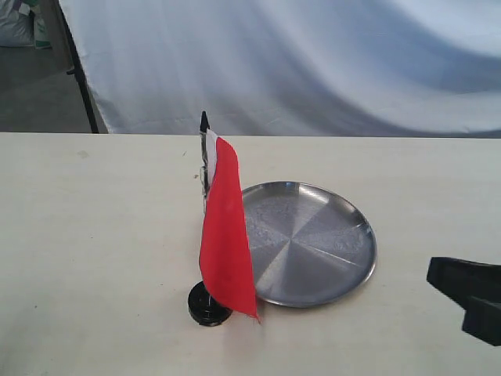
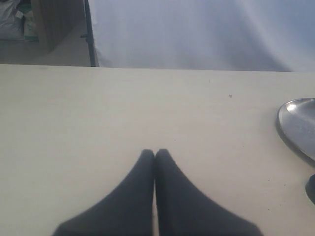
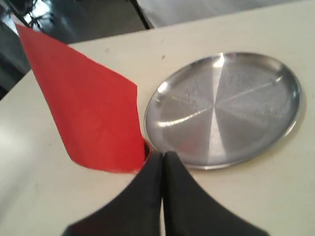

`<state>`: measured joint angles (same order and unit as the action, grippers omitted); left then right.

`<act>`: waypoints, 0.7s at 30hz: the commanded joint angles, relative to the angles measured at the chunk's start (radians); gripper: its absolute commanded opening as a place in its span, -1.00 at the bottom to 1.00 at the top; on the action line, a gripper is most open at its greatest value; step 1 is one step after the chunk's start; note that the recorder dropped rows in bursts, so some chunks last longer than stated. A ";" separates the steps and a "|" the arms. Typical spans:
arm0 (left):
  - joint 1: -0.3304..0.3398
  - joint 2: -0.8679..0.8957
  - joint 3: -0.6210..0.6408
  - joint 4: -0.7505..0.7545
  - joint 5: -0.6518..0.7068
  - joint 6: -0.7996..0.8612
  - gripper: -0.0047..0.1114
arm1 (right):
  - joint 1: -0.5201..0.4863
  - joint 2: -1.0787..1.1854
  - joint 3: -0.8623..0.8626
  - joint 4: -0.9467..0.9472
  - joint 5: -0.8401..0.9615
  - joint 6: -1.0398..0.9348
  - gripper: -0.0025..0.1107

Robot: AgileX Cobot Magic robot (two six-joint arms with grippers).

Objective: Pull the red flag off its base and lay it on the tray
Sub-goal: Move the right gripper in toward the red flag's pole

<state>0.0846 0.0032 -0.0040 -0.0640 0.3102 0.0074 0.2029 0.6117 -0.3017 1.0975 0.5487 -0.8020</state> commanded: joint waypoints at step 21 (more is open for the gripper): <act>0.002 -0.003 0.004 0.000 -0.004 -0.007 -0.92 | 0.218 0.822 -0.047 0.647 0.283 -1.062 -0.96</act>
<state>0.0846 0.0032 -0.0040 -0.0640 0.3102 0.0074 0.3503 1.3725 -0.3119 1.7087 0.8368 -1.7717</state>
